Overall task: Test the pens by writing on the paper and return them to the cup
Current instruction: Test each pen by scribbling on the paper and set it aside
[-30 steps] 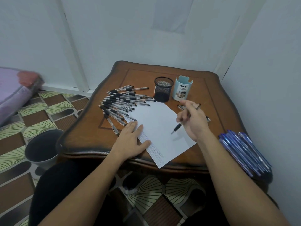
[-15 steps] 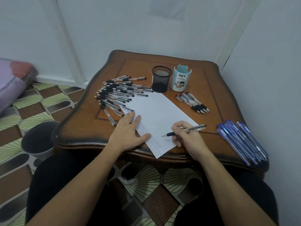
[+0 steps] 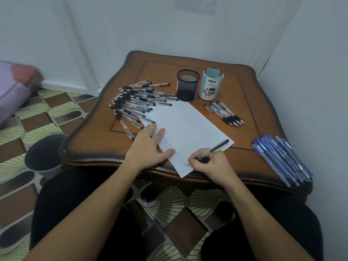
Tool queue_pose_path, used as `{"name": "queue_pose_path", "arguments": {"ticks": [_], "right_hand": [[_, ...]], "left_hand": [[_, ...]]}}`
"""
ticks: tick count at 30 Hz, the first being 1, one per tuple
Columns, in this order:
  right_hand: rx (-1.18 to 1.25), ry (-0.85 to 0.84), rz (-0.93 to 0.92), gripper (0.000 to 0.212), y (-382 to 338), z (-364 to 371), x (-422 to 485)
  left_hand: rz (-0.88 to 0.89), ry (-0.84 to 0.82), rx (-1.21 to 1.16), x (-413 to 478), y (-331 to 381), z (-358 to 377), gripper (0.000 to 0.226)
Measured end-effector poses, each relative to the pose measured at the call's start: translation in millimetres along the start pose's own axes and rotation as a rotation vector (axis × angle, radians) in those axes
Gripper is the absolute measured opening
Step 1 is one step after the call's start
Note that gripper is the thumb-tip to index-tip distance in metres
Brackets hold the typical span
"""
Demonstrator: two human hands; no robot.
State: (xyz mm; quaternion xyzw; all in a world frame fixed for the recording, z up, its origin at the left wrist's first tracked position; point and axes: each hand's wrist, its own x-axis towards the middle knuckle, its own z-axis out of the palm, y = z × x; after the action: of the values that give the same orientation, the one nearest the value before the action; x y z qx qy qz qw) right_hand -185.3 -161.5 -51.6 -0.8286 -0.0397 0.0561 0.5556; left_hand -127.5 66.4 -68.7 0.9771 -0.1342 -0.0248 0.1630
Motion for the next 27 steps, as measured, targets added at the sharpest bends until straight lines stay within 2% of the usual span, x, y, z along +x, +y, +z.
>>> {"name": "queue_pose_path", "arguments": {"ticks": [12, 23, 27], "right_hand": [[-0.05, -0.026, -0.019, 0.027, -4.2, 0.7, 0.2], [-0.037, -0.004, 0.004, 0.025, 0.3, -2.7, 1.7], [-0.036, -0.017, -0.002, 0.018, 1.4, -1.0, 1.5]], "left_hand": [[-0.002, -0.01, 0.0, -0.3, 0.3, -1.0, 0.106], [0.0, -0.013, 0.011, -0.4, 0.6, -1.3, 0.106], [0.002, -0.021, 0.018, 0.8, 0.4, -1.4, 0.106]]}}
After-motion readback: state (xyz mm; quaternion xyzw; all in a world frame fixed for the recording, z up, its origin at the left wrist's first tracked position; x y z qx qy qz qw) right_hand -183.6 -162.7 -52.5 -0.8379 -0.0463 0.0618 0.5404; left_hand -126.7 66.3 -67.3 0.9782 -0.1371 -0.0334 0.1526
